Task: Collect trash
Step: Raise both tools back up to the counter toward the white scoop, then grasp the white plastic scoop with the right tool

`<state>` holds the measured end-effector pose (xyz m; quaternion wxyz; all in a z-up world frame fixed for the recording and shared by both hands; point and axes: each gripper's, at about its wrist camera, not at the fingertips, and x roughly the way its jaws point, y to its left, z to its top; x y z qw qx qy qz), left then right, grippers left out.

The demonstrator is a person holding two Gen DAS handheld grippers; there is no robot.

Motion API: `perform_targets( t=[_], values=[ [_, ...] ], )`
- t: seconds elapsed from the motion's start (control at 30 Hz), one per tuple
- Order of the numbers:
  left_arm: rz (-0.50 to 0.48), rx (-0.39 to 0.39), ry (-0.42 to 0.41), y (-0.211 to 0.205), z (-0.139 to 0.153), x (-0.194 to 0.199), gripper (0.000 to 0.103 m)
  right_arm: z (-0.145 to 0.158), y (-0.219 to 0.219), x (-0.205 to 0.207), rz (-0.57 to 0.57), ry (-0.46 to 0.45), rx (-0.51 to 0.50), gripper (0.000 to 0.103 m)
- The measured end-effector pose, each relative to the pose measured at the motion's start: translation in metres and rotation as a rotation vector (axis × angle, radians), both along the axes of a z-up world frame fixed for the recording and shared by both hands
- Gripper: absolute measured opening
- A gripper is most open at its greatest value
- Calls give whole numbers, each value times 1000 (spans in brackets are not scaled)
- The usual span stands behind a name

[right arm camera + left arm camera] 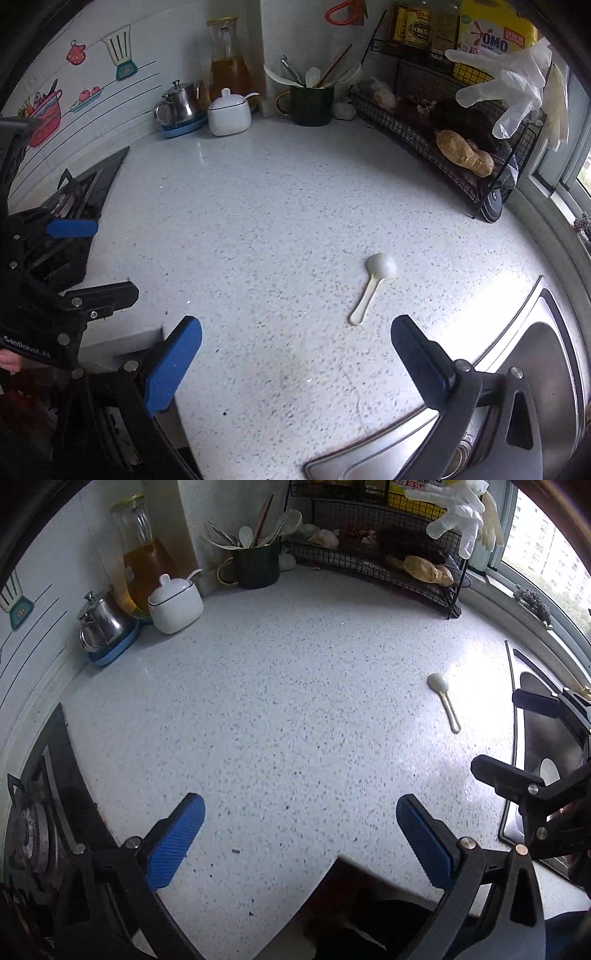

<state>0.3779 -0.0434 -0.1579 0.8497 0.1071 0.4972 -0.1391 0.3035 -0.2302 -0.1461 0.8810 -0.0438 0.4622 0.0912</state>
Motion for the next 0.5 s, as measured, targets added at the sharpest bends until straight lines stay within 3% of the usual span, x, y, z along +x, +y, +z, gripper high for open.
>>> perform_targets(
  t=[0.5],
  values=[
    [-80, -5, 83, -55, -24, 94, 103, -20, -41, 67, -125, 88, 22, 102]
  ],
)
